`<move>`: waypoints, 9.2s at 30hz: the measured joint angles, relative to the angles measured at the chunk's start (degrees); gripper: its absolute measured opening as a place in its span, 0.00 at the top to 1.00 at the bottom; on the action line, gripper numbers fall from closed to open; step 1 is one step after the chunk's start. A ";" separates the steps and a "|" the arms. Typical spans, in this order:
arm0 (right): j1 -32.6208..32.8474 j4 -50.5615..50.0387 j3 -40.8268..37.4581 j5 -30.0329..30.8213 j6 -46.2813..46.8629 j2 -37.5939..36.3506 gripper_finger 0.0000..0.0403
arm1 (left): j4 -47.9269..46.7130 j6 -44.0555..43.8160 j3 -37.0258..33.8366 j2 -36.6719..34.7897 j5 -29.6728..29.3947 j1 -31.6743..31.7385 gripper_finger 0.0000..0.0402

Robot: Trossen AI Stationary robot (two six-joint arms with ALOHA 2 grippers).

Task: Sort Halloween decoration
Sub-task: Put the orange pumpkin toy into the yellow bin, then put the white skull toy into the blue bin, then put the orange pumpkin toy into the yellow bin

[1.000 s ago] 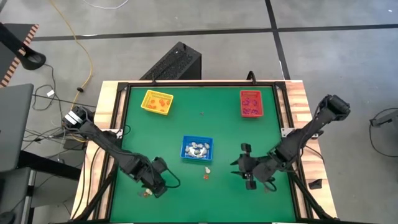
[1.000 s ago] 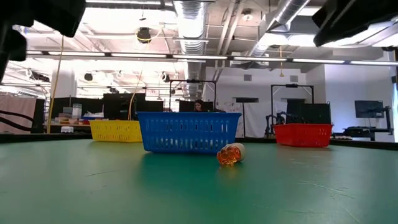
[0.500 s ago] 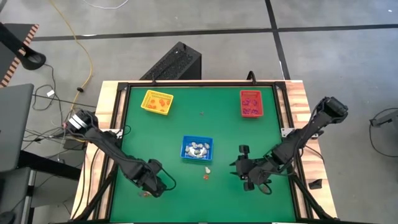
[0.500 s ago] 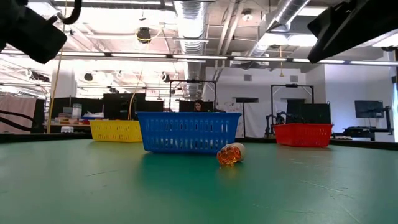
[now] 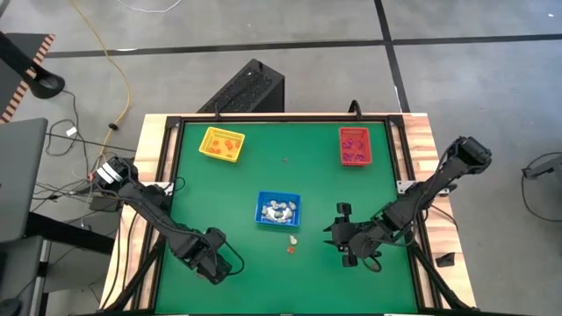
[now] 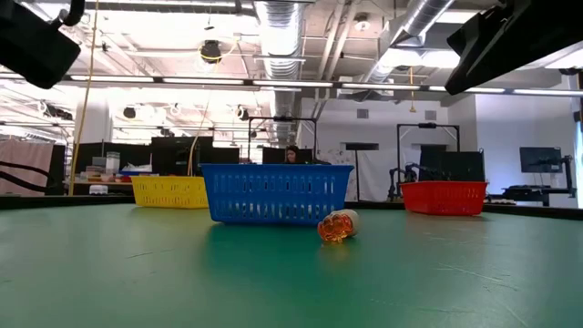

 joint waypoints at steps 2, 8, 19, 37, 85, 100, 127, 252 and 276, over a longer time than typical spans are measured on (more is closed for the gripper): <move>0.01 0.00 0.00 0.00 0.00 0.00 0.57 | 0.40 0.08 -0.37 0.00 -0.18 -0.12 0.58; -0.01 0.01 0.00 -0.02 0.04 0.00 0.57 | 4.03 -0.65 -4.14 0.05 0.80 -0.12 0.58; -0.01 -0.02 0.00 -0.04 0.65 0.00 0.57 | 4.98 0.70 -4.92 0.07 0.27 -0.39 0.58; 0.92 -0.27 0.04 -0.09 1.22 -0.02 0.57 | 12.89 0.70 -10.21 -0.39 0.61 -1.67 0.58; 4.13 -3.54 0.04 -0.26 8.28 -0.04 0.57 | 9.28 69.07 -8.04 -21.88 -21.46 57.41 0.82; 9.30 -4.98 0.04 -0.15 10.69 -0.04 0.57 | 9.81 69.13 -8.09 -15.17 -22.95 70.30 0.65; 8.88 -9.88 0.04 7.71 5.92 -0.04 0.57 | 19.97 42.26 -8.09 -20.68 -7.15 7.03 0.53; -1.76 -5.17 0.02 -2.77 -1.92 -0.02 0.57 | 15.25 40.64 -0.26 -2.32 -8.24 -6.15 0.53; -1.76 -2.05 0.02 -3.08 1.58 -0.02 0.57 | 11.73 26.04 -6.45 0.09 -15.67 -18.41 0.53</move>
